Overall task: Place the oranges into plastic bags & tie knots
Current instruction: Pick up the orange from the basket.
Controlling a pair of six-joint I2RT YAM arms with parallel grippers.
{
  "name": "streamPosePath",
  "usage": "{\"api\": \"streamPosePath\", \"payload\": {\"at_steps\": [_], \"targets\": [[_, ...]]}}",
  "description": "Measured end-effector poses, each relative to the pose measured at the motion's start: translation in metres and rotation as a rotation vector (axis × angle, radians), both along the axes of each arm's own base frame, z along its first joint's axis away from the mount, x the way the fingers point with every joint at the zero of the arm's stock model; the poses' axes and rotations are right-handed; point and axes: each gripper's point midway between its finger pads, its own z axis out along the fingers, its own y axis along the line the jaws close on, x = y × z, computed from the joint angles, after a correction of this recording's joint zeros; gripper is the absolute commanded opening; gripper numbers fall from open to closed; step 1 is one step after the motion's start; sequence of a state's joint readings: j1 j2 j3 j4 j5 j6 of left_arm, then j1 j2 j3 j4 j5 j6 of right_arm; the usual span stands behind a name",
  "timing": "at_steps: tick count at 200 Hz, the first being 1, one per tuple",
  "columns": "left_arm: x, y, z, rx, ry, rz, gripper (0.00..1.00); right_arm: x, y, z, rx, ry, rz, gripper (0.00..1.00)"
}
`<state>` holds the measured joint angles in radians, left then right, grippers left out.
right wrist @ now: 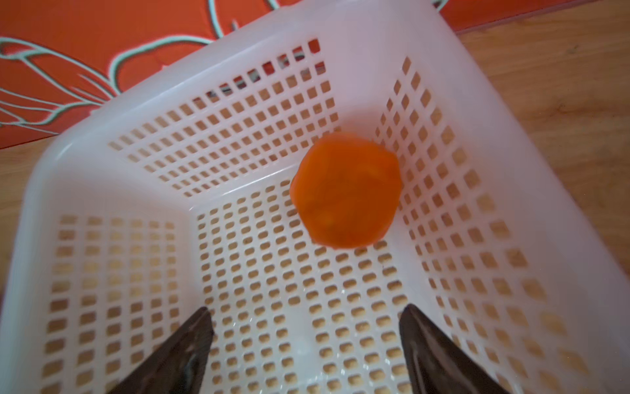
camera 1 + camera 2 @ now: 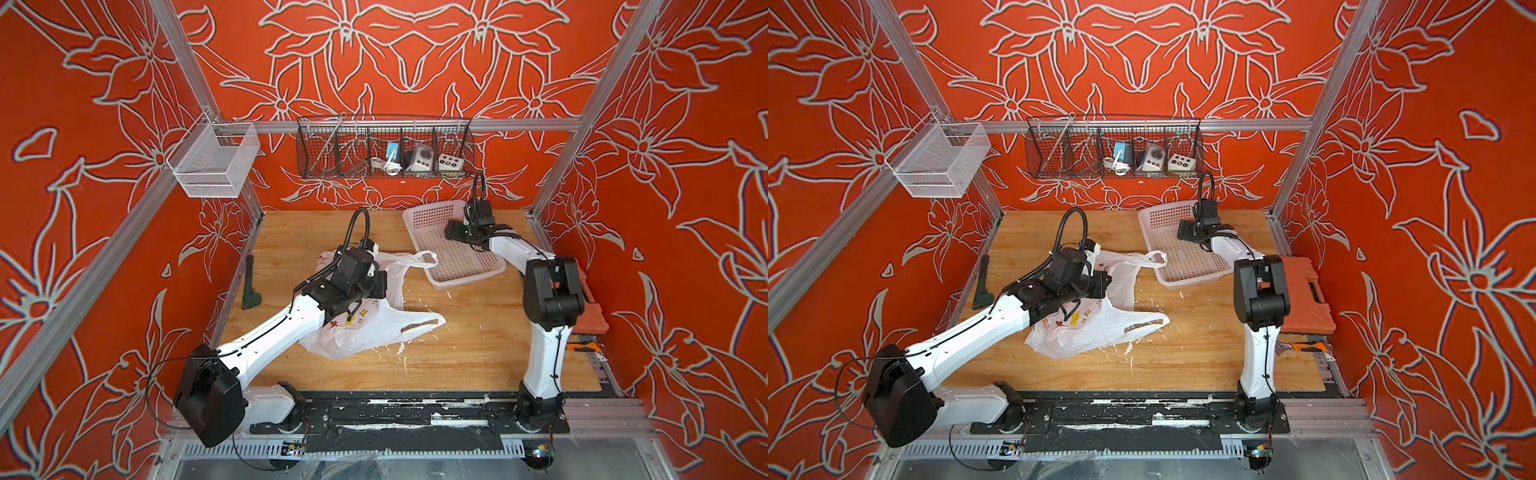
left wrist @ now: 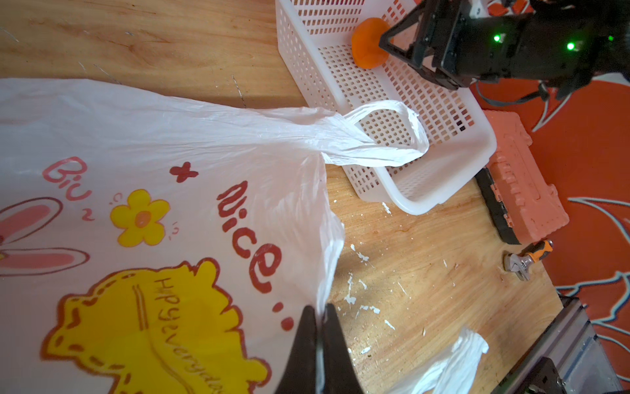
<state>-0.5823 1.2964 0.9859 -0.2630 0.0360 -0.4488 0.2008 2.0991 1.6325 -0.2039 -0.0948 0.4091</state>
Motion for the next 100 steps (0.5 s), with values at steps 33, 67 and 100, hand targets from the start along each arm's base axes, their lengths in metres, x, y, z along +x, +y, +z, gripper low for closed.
{"api": "streamPosePath", "payload": {"at_steps": [33, 67, 100], "targets": [[0.003, -0.005, -0.002, -0.004, 0.008, -0.014, 0.0, 0.031, -0.004, -0.008, -0.017, -0.016, -0.049, 0.92], [0.004, -0.007, -0.003, -0.008, 0.01, -0.02, 0.0, 0.056, -0.007, -0.013, -0.013, -0.017, -0.094, 0.84], [0.004, -0.009, -0.003, -0.012, 0.012, -0.026, 0.0, 0.067, -0.013, -0.023, -0.012, 0.004, -0.136, 0.77]]}}
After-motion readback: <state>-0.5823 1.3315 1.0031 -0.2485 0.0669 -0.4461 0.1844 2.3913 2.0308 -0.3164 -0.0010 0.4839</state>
